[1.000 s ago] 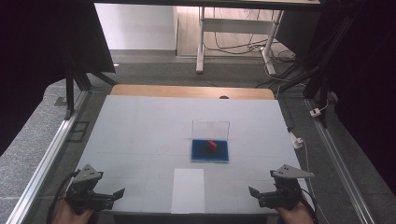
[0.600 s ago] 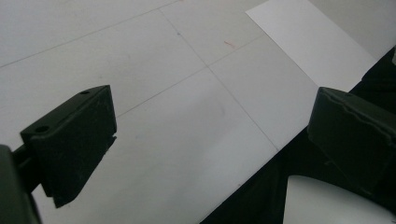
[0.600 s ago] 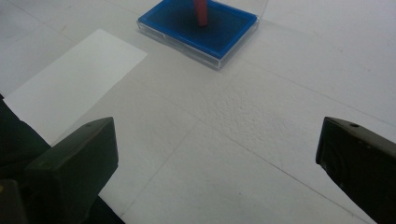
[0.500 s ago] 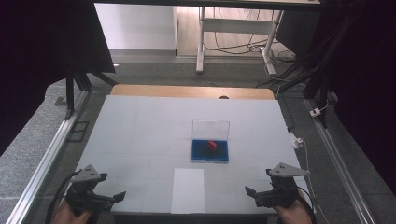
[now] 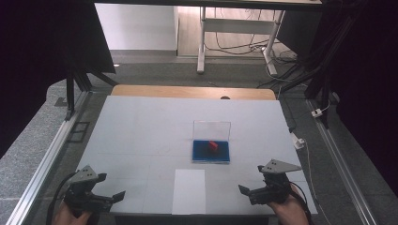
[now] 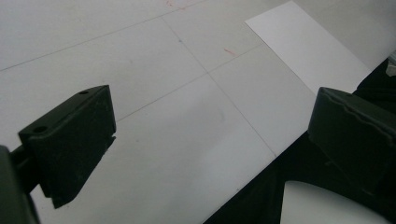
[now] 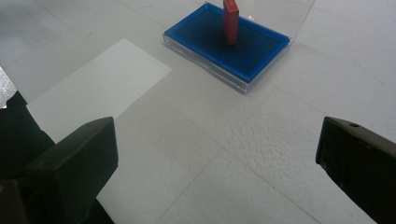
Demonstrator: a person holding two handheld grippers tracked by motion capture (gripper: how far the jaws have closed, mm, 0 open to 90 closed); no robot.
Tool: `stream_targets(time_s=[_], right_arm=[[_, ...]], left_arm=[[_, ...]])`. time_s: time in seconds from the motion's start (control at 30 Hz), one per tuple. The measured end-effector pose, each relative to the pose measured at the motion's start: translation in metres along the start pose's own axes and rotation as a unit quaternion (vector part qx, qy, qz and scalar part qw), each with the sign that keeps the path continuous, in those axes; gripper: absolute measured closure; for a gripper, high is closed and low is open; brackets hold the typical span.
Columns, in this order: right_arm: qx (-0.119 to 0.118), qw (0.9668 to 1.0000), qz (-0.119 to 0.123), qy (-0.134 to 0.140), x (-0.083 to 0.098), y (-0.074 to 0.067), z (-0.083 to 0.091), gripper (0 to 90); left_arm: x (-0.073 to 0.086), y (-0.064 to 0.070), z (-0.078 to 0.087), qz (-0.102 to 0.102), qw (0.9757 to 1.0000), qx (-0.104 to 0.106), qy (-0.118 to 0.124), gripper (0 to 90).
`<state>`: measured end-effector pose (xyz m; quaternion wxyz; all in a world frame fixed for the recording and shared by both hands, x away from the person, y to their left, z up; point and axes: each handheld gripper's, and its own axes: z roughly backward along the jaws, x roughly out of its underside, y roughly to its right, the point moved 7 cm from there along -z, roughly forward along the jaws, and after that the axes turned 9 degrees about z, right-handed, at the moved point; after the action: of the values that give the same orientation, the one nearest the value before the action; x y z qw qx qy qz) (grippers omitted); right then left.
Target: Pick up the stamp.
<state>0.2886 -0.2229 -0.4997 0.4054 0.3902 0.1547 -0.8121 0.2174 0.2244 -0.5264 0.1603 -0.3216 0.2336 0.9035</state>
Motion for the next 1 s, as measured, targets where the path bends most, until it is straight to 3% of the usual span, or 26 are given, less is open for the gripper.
stream_targets(time_s=[0.13, 0.27, 0.57, 0.87, 1.0], right_arm=[[-0.013, 0.9999, 0.001, 0.005, -0.005, -0.001, -0.004, 0.0], [-0.011, 0.9999, 0.007, 0.007, -0.009, -0.002, -0.007, 0.0], [-0.012, 0.9996, 0.02, 0.013, -0.025, 0.0, -0.019, 0.0], [-0.015, 0.9998, 0.01, 0.003, -0.035, 0.004, -0.036, 0.0], [-0.017, 0.9996, 0.014, 0.016, -0.04, 0.005, -0.041, 0.0]], left_arm=[[0.0, 0.001, -0.001, -0.007, 1.0, -0.001, -0.004, 1.3], [0.001, 0.003, -0.002, -0.019, 0.9998, 0.0, -0.008, 1.3], [0.001, 0.003, -0.002, -0.017, 0.9998, 0.002, -0.008, 1.3], [0.001, 0.004, -0.003, -0.022, 0.9996, -0.005, -0.015, 1.3], [0.002, 0.004, -0.003, -0.022, 0.9996, -0.006, -0.015, 1.3]])
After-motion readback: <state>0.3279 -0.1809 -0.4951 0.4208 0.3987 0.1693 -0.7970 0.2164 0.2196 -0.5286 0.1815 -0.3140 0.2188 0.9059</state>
